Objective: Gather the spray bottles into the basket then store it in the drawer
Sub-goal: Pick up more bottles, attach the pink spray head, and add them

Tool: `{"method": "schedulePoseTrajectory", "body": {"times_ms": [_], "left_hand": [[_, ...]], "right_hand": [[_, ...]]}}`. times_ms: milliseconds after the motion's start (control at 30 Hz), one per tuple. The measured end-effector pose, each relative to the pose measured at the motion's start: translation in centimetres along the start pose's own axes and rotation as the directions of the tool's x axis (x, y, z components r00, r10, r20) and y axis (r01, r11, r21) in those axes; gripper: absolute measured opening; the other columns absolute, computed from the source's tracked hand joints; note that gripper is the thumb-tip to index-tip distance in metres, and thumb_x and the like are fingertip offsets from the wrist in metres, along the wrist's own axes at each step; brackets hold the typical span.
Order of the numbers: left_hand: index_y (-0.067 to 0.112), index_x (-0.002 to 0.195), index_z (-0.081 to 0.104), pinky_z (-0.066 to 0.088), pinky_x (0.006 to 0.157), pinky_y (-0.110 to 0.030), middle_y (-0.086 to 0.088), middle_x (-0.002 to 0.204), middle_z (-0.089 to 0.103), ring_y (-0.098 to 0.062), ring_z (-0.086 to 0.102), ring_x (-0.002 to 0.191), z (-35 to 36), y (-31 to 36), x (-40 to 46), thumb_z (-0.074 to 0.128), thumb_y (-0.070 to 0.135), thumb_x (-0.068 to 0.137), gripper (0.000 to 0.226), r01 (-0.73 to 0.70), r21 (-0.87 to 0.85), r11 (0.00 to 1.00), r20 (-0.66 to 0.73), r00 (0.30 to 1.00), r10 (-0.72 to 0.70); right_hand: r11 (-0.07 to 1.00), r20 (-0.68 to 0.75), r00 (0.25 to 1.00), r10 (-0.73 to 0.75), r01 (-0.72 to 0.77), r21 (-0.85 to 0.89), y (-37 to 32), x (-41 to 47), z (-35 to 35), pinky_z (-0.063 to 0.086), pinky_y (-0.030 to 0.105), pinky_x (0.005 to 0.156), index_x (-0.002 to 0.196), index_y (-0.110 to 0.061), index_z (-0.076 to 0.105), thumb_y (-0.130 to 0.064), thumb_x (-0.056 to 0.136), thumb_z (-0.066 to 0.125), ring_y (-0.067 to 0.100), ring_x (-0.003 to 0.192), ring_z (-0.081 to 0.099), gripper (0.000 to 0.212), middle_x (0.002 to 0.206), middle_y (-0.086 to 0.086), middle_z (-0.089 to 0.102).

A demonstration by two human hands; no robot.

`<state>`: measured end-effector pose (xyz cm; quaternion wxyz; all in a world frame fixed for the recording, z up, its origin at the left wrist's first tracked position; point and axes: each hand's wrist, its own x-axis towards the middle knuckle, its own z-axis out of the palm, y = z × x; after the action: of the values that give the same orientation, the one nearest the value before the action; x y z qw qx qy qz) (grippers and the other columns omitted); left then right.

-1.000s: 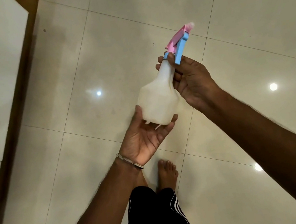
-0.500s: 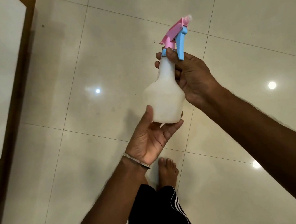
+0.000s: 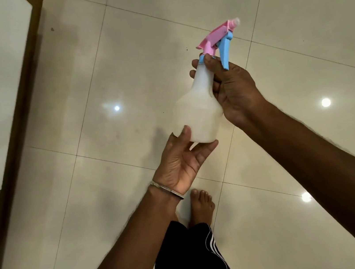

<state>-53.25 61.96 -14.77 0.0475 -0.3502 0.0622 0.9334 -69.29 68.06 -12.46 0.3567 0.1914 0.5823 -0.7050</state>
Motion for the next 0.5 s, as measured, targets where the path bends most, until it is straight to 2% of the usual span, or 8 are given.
{"method": "schedulePoseTrajectory", "body": {"times_ms": [67,100,200,233,300,400,500], "left_hand": [[0.009,0.13,0.051,0.054,0.09,-0.051,-0.02,0.137,0.054,-0.041,0.056,0.121,0.3,-0.1,0.1,0.09,0.023,0.059,0.082,-0.042,0.041,0.998,-0.032,0.999,0.044],[0.008,0.132,0.05,0.053,0.092,-0.051,-0.02,0.138,0.054,-0.041,0.056,0.122,0.2,-0.1,0.1,0.088,0.028,0.061,0.083,-0.026,0.032,0.999,-0.027,0.999,0.026],[0.008,0.144,0.039,0.045,0.102,-0.053,-0.026,0.145,0.043,-0.048,0.043,0.131,-0.4,0.6,-0.2,0.068,0.059,0.074,0.091,0.163,-0.108,0.981,0.074,0.985,-0.156],[0.008,0.144,0.039,0.045,0.103,-0.053,-0.027,0.147,0.04,-0.049,0.041,0.133,-0.5,0.9,-0.3,0.062,0.063,0.076,0.091,0.223,-0.134,0.966,0.118,0.971,-0.208],[0.006,0.142,0.043,0.049,0.1,-0.049,-0.028,0.147,0.038,-0.048,0.042,0.132,-0.3,1.2,-0.4,0.063,0.06,0.078,0.087,0.271,-0.118,0.955,0.161,0.954,-0.251],[0.007,0.137,0.049,0.057,0.089,-0.045,-0.025,0.142,0.046,-0.047,0.052,0.122,0.5,0.8,-0.2,0.076,0.048,0.073,0.08,0.186,-0.079,0.979,0.162,0.972,-0.172],[0.008,0.126,0.061,0.056,0.088,-0.047,-0.021,0.137,0.054,-0.049,0.052,0.122,0.7,0.4,-0.5,0.081,0.04,0.07,0.067,0.076,-0.038,0.996,0.136,0.988,-0.07]], "right_hand": [[1.0,-0.001,1.0,0.002,-0.002,0.003,-0.1,-0.1,0.0,0.06,0.037,0.087,0.105,-0.006,0.072,-0.019,0.093,0.069,0.021,0.098,0.075,0.018,0.105,0.009,0.077],[1.0,0.006,1.0,0.003,-0.003,0.011,-0.2,-0.1,0.0,0.06,0.037,0.087,0.103,-0.006,0.073,-0.019,0.093,0.068,0.021,0.098,0.075,0.017,0.104,0.009,0.077],[0.999,0.048,0.999,0.009,-0.011,0.049,-0.4,-0.2,0.1,0.06,0.038,0.085,0.102,-0.007,0.072,-0.018,0.093,0.067,0.023,0.099,0.075,0.015,0.106,0.011,0.077],[0.999,0.064,0.998,0.014,-0.017,0.05,-0.4,-0.2,0.2,0.06,0.037,0.084,0.103,-0.008,0.071,-0.019,0.094,0.067,0.024,0.1,0.074,0.015,0.108,0.011,0.077],[0.999,0.085,0.996,0.027,-0.03,0.036,-0.5,-0.4,0.4,0.059,0.037,0.083,0.107,-0.007,0.07,-0.021,0.095,0.065,0.023,0.101,0.074,0.019,0.11,0.011,0.076],[0.999,0.099,0.995,0.031,-0.035,0.034,-0.8,-0.6,0.4,0.058,0.037,0.081,0.116,-0.005,0.067,-0.024,0.095,0.066,0.022,0.101,0.074,0.028,0.11,0.01,0.076],[1.0,0.104,0.994,0.018,-0.017,-0.015,-1.1,-0.9,0.5,0.059,0.036,0.079,0.114,-0.007,0.067,-0.026,0.095,0.066,0.022,0.101,0.074,0.028,0.11,0.009,0.076]]}}
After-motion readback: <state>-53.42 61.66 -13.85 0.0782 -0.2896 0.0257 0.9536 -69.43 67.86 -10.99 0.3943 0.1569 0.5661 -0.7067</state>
